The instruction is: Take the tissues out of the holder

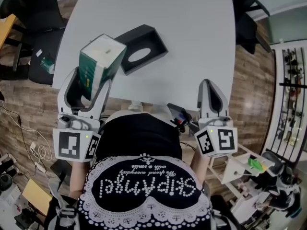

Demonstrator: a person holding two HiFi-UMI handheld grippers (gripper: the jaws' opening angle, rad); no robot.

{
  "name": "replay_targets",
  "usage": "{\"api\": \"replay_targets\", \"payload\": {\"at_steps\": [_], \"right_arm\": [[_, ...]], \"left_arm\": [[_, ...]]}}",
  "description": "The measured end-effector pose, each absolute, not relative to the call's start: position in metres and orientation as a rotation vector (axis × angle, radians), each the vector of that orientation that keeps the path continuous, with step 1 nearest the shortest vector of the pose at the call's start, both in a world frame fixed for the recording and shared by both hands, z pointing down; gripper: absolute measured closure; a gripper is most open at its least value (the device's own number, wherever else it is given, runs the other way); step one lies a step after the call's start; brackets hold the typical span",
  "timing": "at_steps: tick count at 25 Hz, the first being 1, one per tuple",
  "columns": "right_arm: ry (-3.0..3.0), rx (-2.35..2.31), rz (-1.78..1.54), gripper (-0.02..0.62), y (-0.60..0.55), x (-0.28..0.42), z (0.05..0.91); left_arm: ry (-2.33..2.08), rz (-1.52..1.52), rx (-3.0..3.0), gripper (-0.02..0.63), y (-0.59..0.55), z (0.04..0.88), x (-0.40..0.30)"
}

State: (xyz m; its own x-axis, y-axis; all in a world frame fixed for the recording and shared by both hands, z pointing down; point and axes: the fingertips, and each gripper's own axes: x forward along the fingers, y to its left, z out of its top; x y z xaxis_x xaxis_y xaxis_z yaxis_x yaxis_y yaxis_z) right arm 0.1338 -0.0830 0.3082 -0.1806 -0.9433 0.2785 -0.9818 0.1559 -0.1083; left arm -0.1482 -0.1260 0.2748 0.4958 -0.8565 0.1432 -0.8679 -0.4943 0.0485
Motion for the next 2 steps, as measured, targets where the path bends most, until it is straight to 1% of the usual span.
{"api": "replay_targets", "payload": {"at_steps": [2], "right_arm": [[-2.273, 1.909, 0.397, 0.561, -0.0829, 0.1331, 0.3077]], "left_arm": [[-1.515, 0.153, 2.614, 0.261, -0.1259, 0.2757, -0.1491]]}}
